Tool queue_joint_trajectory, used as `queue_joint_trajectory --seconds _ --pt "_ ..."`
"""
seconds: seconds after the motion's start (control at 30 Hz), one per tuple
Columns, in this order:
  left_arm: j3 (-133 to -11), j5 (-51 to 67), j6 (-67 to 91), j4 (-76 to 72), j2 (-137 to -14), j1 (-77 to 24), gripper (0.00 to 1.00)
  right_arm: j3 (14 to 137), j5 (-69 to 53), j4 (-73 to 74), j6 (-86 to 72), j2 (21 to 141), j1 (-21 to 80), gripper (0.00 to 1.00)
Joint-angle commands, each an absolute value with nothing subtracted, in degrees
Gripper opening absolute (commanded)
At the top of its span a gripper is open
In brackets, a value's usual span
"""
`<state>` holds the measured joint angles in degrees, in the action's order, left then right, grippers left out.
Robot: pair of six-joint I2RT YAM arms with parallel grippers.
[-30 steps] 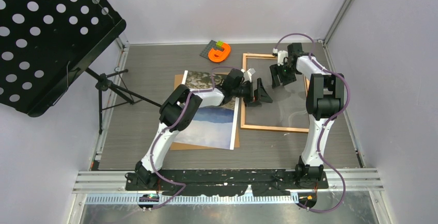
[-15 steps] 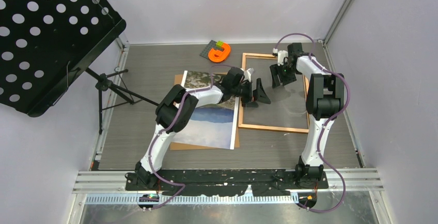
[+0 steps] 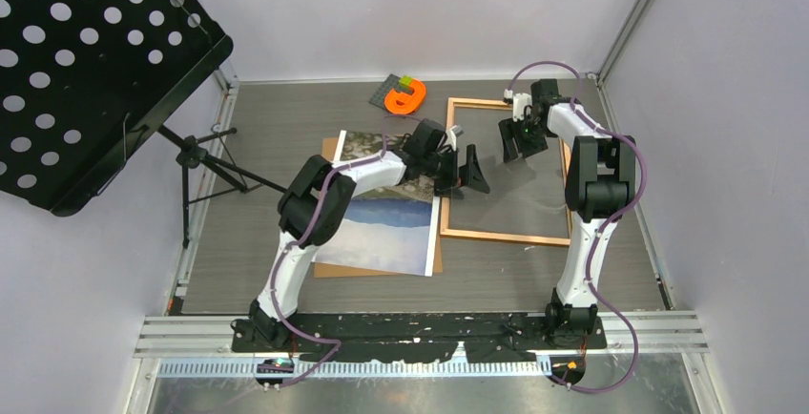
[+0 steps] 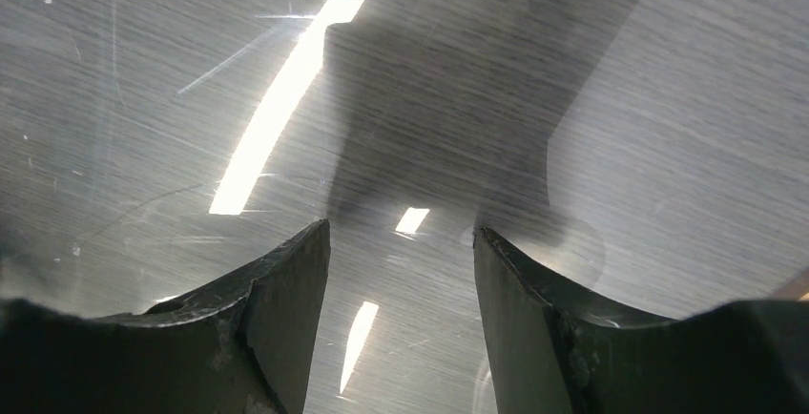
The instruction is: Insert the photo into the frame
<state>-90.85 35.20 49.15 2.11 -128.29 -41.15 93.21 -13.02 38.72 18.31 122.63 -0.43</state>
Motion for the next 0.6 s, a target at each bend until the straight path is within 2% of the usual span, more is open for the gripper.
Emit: queue_joint_trajectory --seconds 0.0,0.57 --pt "-90.95 33.94 45.21 6.81 -122.39 -39.99 1.00 93.03 -9.54 39.12 19.17 124.82 -0.88 0.63" --pt "-85.46 33.59 40.52 11.20 -115.41 -35.85 1.00 93.12 -9.75 39.16 19.27 124.35 -0.90 0.63"
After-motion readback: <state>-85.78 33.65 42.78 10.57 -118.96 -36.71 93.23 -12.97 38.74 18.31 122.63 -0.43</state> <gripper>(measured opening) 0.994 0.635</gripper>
